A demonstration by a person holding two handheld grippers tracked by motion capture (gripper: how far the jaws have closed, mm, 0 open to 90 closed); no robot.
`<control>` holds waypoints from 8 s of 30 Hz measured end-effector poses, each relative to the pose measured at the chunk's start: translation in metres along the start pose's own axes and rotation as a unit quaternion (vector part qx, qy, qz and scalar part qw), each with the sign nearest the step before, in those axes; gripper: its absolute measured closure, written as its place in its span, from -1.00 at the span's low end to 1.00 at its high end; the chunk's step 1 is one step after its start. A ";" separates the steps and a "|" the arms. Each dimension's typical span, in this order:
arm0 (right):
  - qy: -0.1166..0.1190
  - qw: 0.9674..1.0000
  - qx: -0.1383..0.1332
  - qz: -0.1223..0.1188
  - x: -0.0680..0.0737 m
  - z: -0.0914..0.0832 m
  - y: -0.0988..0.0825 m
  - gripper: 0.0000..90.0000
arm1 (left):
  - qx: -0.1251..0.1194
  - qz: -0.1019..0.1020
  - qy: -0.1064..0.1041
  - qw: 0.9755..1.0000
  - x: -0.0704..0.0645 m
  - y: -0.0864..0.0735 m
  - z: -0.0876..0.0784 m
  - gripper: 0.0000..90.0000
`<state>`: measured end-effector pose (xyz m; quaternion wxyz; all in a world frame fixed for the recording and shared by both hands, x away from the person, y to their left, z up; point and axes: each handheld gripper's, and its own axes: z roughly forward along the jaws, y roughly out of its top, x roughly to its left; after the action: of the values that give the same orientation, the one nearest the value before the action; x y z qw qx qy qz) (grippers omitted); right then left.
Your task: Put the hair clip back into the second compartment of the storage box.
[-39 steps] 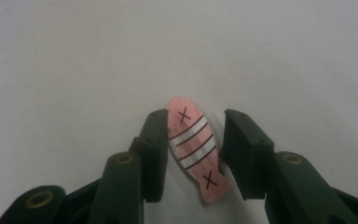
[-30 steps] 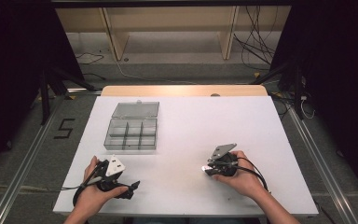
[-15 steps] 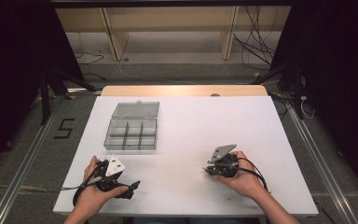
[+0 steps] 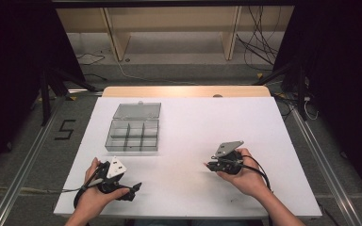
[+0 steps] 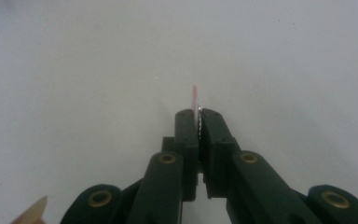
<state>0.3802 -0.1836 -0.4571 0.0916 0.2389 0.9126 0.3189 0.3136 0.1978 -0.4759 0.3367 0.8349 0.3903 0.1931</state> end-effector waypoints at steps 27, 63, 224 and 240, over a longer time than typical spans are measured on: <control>0.008 0.999 -0.038 -0.021 0.010 0.017 0.036 0.93 | -0.003 -0.004 0.000 1.000 0.000 -0.001 0.000 -0.99; 0.007 0.997 -0.075 0.003 0.008 0.038 0.068 0.93 | -0.007 -0.017 -0.004 1.000 0.002 0.001 0.000 -0.99; -0.016 0.995 -0.099 -0.005 0.019 0.105 0.177 0.93 | -0.026 -0.010 0.001 1.000 0.003 0.003 -0.002 -0.98; -0.012 0.995 -0.101 -0.001 0.021 0.114 0.185 0.93 | -0.026 -0.009 0.001 1.000 0.003 0.003 -0.002 -0.98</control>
<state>0.4680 0.0149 -0.4303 0.1266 0.2316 0.8748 0.4062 0.3156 0.1996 -0.4724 0.3594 0.8220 0.3933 0.2009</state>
